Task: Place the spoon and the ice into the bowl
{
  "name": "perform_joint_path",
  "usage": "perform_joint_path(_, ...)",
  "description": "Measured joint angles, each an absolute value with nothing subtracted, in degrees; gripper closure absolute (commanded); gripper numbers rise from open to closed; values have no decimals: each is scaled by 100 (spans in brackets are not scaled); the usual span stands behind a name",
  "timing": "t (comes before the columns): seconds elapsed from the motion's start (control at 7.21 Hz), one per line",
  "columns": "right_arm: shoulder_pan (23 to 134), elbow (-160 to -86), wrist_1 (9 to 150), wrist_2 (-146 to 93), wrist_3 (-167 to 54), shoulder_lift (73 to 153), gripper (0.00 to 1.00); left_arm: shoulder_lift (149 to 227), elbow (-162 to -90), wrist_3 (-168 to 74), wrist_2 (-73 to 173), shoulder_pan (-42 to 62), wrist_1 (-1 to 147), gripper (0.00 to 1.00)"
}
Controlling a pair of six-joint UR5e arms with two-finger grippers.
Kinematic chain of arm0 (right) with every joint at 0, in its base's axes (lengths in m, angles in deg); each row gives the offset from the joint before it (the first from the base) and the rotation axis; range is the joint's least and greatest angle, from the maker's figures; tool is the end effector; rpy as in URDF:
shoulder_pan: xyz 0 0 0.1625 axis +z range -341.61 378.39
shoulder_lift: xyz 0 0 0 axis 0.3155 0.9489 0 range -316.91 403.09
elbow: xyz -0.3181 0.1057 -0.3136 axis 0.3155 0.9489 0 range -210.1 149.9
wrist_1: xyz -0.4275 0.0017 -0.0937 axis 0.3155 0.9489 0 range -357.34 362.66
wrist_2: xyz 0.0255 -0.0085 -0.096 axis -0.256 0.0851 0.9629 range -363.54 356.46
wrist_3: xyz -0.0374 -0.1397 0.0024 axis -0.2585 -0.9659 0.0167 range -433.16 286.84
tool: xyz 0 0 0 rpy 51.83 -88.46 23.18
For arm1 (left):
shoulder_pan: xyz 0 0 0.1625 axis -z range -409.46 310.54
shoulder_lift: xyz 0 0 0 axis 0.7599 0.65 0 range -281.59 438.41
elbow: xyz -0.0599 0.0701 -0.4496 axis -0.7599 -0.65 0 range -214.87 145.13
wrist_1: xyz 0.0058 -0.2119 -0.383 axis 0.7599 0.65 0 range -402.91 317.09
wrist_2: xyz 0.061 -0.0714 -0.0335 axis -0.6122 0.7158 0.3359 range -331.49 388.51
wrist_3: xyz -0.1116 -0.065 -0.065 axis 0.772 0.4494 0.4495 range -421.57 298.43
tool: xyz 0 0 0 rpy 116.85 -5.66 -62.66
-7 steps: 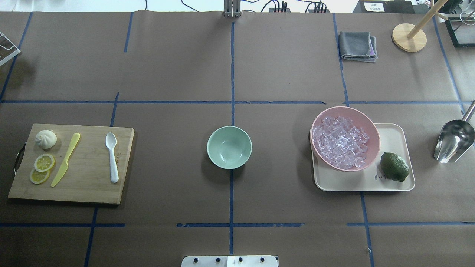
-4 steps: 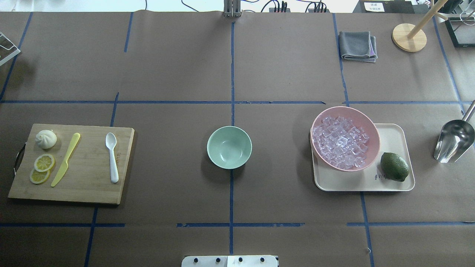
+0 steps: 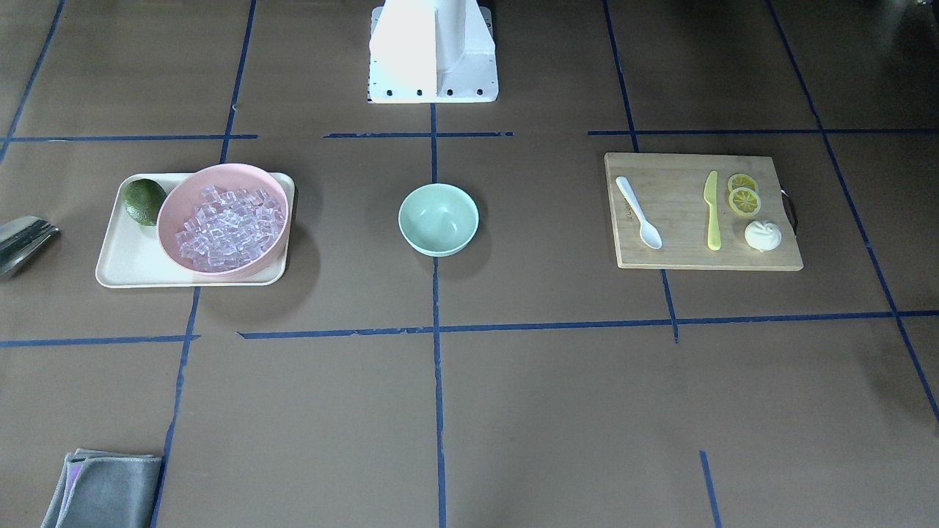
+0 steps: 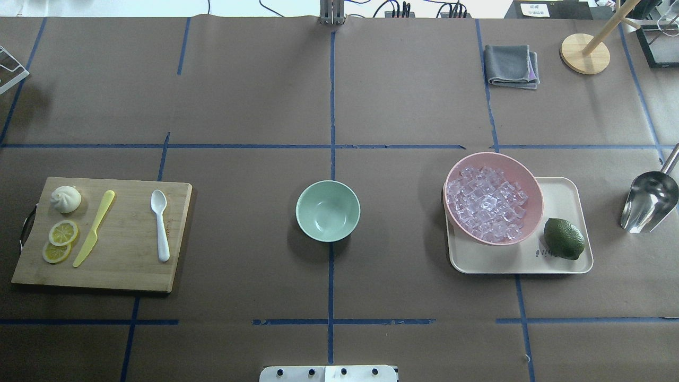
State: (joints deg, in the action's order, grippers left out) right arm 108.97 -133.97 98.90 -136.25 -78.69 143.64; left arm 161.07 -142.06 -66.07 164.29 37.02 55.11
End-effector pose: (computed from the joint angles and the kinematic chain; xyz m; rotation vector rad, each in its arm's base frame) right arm 0.0395 -0.4259 0.7009 -0.0088 -0.7470 -0.0633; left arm -0.0003 -0.4790 0.6117 0.3025 0.7916 0.2560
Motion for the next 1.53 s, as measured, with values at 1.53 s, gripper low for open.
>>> perform_joint_path(1.53, 10892, -13381, 9890, -13617, -7878, 14364, 0, 17155, -14989, 396, 13978, -1119, 5801, 0)
